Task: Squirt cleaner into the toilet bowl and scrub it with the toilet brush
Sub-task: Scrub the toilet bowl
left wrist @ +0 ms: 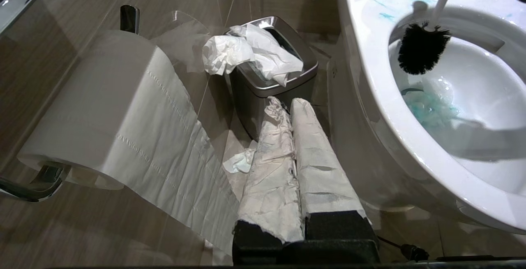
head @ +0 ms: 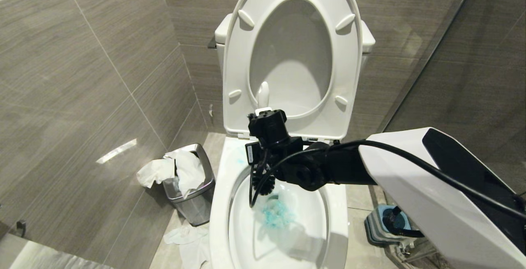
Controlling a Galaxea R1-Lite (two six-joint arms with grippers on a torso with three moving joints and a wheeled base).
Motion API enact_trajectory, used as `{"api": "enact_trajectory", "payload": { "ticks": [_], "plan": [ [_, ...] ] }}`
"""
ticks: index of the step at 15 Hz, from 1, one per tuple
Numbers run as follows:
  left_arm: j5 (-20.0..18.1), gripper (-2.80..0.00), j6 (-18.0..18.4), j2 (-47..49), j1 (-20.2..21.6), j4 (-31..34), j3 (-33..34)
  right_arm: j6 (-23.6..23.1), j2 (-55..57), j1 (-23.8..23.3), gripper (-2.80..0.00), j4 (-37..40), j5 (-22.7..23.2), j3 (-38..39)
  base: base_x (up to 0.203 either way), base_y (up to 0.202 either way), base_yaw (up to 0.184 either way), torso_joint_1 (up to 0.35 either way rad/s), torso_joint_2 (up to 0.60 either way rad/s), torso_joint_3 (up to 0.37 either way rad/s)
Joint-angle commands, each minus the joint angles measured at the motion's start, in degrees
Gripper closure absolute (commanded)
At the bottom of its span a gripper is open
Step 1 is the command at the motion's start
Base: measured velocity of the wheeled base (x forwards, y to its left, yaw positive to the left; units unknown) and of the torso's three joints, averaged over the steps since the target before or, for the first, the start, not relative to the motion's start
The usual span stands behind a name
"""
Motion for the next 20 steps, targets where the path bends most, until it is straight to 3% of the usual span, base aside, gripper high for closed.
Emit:
{"api": "enact_trajectory", "payload": {
  "ticks": [1, 7, 13, 16, 18, 20],
  "plan": [
    [0.0, 0.0, -0.01, -0.02, 0.0, 0.0, 0.0, 0.07, 3.47, -0.31, 0.0, 1.77, -0.24, -3.41, 0.0, 0.0, 0.0, 0.0, 0.0, 0.0],
    [0.0, 0.0, -0.01, -0.02, 0.0, 0.0, 0.0, -0.08, -0.88, -3.62, 0.0, 2.84, -0.66, 1.79, 0.0, 0.0, 0.0, 0.0, 0.0, 0.0],
    [0.0, 0.0, -0.01, -0.02, 0.0, 0.0, 0.0, 2.62, -10.44, -3.96, 0.0, -2.87, -0.56, 23.93, 0.0, 0.0, 0.0, 0.0, 0.0, 0.0],
    [0.0, 0.0, -0.01, -0.02, 0.0, 0.0, 0.0, 7.71, -14.51, -1.35, 0.0, -7.85, -0.47, 35.41, 0.0, 0.0, 0.0, 0.0, 0.0, 0.0],
    [0.0, 0.0, -0.01, -0.02, 0.0, 0.0, 0.0, 11.7, -15.68, 2.27, 0.0, -8.64, -0.5, 37.63, 0.0, 0.0, 0.0, 0.0, 0.0, 0.0],
    [0.0, 0.0, -0.01, -0.02, 0.0, 0.0, 0.0, 12.16, -15.69, 5.33, 0.0, -8.72, -0.5, 37.38, 0.0, 0.0, 0.0, 0.0, 0.0, 0.0]
  ]
}}
